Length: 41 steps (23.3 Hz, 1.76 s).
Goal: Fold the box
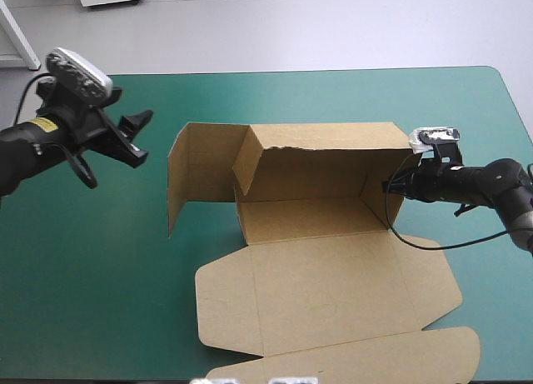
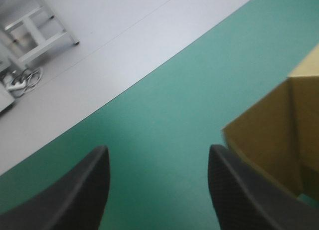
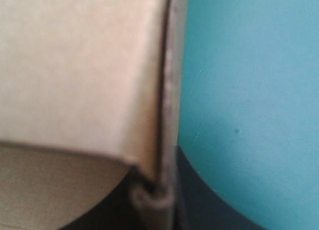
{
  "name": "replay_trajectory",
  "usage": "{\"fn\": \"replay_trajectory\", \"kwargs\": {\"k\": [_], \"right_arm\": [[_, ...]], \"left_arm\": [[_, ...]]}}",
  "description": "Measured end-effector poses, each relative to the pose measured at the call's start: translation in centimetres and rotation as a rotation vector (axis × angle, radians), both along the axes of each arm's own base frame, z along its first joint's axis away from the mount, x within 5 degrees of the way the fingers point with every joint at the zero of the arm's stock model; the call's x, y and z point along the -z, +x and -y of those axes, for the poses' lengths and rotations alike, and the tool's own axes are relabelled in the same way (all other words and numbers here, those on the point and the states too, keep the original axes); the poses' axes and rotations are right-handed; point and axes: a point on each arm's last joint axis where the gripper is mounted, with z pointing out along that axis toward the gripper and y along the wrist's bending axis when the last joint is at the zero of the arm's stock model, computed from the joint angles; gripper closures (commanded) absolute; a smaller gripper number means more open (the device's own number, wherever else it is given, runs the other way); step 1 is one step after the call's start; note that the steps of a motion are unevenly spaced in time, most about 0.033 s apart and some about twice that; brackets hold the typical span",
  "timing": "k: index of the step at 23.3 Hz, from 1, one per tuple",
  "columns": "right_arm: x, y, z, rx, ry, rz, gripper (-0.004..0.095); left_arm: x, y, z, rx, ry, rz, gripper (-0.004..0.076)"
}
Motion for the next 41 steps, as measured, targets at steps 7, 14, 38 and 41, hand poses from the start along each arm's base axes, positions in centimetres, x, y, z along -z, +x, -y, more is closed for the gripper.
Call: {"fn": "replay_trajectory", "kwargs": {"k": [7,14,38,41], "right_arm": [[-0.8,0.2,0.3,0.010,-0.043,-0.012,0.0923],[-4.7,1.4,0.7,0.003,-0.078,-0.108,0.0923],[-2.3,11.3,-5.5,-0.059,-0.163,-0.334,0.0839],[-2.0,11.8,-5.7,-0.048,-0.148,-0.313,0.0676]], "left_arm": [[2.3,2.6,-8.5,-0.288,-0.139,-0.105,0.0304],[7.8,4.4,-9.3,-0.296,-0.222,-0.339,0.0304],[8.0,4.0,-8.7,-0.245,-0.260,-0.394,0.0304],[7.9,4.1,-8.6,-0.243,-0.269,-0.392,0.0304]]}}
